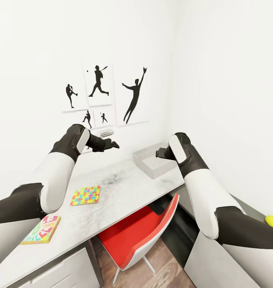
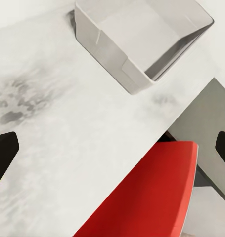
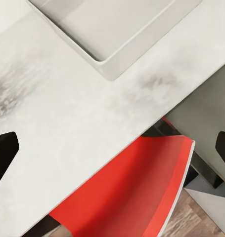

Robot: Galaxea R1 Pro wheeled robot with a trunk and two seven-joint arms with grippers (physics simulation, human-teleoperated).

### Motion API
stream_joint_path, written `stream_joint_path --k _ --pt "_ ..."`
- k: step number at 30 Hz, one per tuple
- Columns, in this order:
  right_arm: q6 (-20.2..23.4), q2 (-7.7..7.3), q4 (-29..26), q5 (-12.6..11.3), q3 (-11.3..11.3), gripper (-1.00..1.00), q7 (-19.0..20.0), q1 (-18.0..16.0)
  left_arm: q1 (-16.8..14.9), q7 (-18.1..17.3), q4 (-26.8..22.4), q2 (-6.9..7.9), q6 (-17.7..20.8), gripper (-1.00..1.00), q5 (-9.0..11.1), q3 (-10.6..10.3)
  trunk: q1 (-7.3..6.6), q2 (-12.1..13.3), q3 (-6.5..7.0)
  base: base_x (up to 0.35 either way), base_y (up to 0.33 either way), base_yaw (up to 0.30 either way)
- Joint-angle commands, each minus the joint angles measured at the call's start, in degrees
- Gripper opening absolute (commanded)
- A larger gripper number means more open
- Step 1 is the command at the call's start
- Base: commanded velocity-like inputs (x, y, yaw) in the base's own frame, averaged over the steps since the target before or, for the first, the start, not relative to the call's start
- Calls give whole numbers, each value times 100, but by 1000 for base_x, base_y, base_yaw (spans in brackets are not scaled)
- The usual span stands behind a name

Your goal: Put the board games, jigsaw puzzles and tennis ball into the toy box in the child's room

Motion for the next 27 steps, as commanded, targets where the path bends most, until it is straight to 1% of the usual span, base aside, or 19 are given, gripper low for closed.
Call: stream_joint_path --k 1,10,15,19,27 --pt "11 3 -4 -52 -9 100 -52 -6 -6 -6 -5 -5 31 100 -12 34 4 -14 -14 0 0 0" --pt "11 3 -4 -53 -9 100 -52 -6 -6 2 -10 -4 29 100 -42 19 4 -14 -14 0 0 -6" --pt "11 3 -4 -53 -9 100 -52 -6 -6 3 -11 -2 26 100 -56 11 4 -14 -14 26 23 -162" --pt "11 3 -3 -53 -9 100 -52 -6 -6 9 -10 -7 25 100 -64 8 4 -14 -14 163 128 -221" --pt "11 3 -4 -53 -9 100 -46 -3 -6 11 -11 -3 23 100 -73 9 4 -14 -14 52 32 -49"
